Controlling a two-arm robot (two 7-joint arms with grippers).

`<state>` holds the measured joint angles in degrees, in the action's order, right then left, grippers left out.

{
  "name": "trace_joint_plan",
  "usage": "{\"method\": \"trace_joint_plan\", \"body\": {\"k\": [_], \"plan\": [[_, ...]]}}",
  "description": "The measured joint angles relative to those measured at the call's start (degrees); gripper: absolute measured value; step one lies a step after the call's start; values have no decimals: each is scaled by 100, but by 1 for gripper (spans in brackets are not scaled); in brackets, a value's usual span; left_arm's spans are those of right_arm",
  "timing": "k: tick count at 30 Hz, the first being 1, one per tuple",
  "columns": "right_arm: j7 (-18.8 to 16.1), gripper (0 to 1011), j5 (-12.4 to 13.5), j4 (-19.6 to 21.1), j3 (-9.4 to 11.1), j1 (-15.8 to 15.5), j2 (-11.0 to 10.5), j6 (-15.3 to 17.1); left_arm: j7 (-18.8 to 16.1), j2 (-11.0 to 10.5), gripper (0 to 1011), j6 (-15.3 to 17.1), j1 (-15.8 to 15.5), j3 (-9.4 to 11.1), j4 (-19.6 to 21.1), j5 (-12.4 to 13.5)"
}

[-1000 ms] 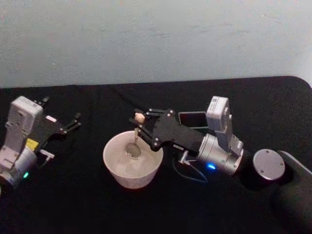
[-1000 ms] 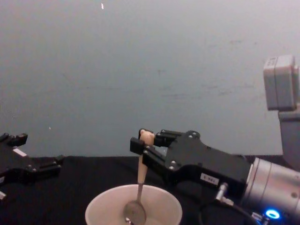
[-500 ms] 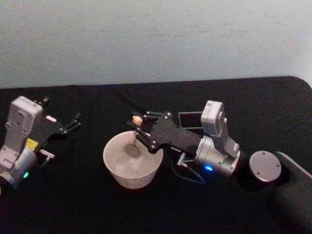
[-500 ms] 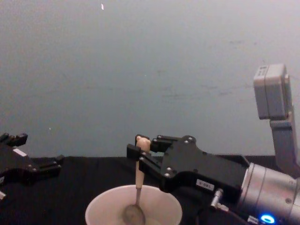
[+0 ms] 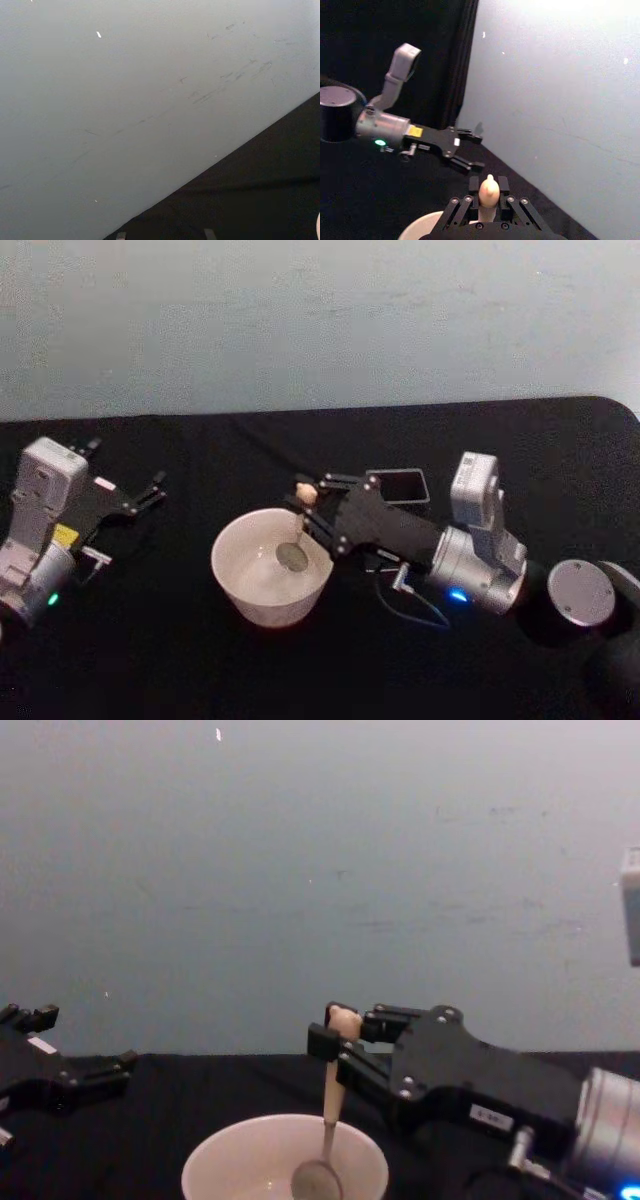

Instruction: Pick up the stirring spoon with one hand, stir inside the cup, then place it back in its original position.

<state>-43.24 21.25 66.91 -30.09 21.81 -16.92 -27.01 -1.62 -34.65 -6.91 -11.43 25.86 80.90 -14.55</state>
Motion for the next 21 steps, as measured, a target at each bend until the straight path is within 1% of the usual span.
{"method": "trace_joint_plan", "body": {"k": [3,6,10,12,14,17,18,19,21], "plan": [[-73,214,72,209,-11,-128,-108,59,0,0,1001,0,0,0,0,0],[-151,214,125,366,-57,-221,-171,97,0,0,1001,0,0,0,0,0],[-197,214,154,457,-132,-273,-185,111,0,0,1001,0,0,0,0,0],[-200,214,156,459,-166,-273,-166,111,0,0,1001,0,0,0,0,0],[-197,214,152,413,-226,-243,-96,105,0,0,1001,0,0,0,0,0],[-180,214,137,333,-261,-189,-20,89,0,0,1002,0,0,0,0,0],[-155,214,117,267,-278,-146,35,73,0,0,1001,0,0,0,0,0],[-155,214,117,267,-278,-146,35,73,0,0,1001,0,0,0,0,0],[-86,214,55,93,-297,-32,156,27,0,0,1001,0,0,0,0,0]]}}
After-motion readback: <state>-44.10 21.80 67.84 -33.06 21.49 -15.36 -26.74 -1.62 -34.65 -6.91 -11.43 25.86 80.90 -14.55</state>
